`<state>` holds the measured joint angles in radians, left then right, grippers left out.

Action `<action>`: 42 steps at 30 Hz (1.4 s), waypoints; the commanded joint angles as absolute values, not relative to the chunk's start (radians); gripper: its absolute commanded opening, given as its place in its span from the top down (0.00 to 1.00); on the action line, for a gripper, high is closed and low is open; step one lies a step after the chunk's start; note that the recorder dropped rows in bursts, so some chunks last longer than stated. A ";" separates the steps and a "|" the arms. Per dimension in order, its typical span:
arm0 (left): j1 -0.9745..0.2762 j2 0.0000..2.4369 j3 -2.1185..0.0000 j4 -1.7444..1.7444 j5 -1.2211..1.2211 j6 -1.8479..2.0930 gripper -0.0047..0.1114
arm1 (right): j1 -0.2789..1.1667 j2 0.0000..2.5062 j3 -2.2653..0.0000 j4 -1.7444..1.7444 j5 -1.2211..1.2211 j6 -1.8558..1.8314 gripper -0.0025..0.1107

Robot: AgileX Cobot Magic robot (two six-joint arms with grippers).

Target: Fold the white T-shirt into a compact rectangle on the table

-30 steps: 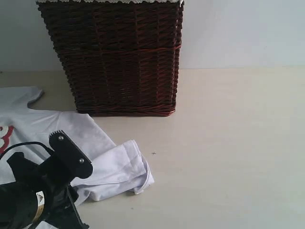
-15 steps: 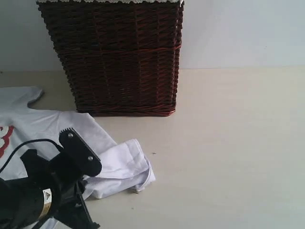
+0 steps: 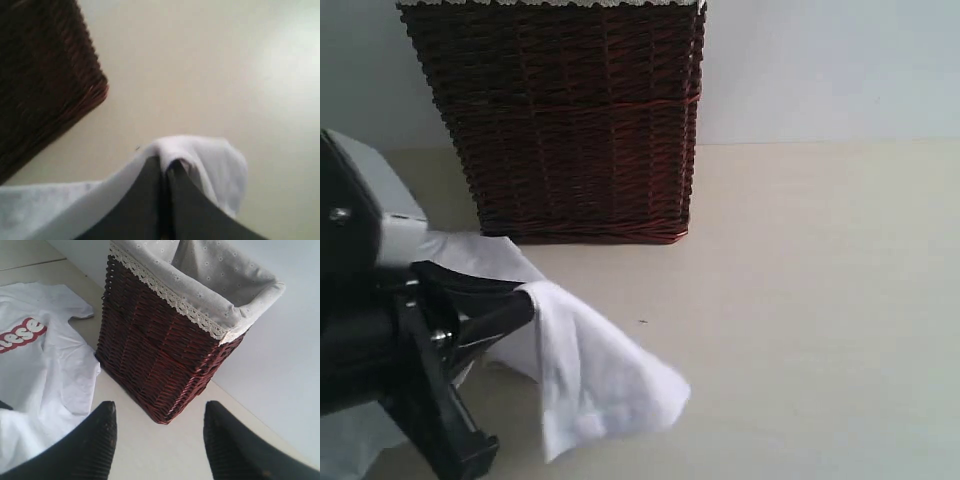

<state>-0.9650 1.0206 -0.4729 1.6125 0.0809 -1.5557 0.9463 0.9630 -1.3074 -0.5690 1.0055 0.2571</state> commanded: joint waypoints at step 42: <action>-0.894 1.048 -0.337 1.139 0.829 -1.593 0.96 | 0.942 0.957 -1.304 -0.577 0.995 0.264 0.52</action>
